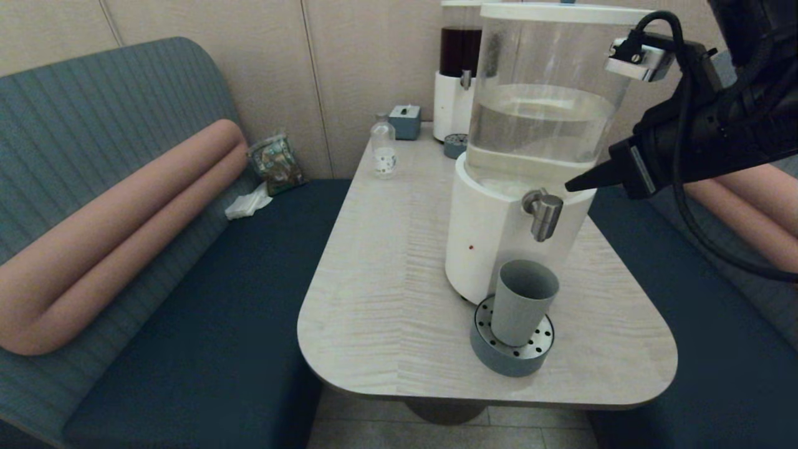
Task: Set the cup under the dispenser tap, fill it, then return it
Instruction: Turn on the faucet
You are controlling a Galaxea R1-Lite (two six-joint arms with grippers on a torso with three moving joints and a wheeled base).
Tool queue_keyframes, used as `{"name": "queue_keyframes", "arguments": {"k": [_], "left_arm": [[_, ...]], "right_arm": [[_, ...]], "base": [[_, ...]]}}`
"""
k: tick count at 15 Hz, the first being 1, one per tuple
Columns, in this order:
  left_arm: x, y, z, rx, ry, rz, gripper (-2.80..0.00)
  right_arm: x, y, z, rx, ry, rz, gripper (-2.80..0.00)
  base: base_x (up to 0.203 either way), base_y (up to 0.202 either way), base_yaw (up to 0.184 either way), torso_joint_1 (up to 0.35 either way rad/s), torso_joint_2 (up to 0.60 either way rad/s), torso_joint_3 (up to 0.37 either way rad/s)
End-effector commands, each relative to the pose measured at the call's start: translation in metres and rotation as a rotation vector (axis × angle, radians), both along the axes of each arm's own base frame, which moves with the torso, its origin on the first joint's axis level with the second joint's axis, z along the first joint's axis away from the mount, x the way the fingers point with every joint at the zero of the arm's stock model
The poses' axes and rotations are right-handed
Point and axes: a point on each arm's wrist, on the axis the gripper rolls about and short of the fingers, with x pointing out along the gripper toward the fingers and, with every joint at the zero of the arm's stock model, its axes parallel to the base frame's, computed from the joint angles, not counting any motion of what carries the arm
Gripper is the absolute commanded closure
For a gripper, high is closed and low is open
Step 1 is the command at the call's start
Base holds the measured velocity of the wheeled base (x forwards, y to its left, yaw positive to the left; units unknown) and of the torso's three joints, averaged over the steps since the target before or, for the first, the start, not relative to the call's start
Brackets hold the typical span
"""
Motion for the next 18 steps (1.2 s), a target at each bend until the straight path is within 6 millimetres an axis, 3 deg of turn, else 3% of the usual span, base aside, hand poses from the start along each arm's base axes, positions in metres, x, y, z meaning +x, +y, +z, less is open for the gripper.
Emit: {"name": "queue_keyframes", "arguments": {"k": [1,18], "left_arm": [[0.0,0.0,0.0,-0.001,0.005,0.001,0.0],[0.0,0.0,0.0,-0.001,0.005,0.001,0.0]], "right_arm": [[0.005,0.006,-0.005,-0.009,0.019,0.013,0.0],[0.022,0.024,-0.017,0.001,0.001,0.045,0.0]], "base": [[0.0,0.0,0.0,0.0,0.0,0.0],[0.0,0.0,0.0,0.0,0.0,0.0]]}}
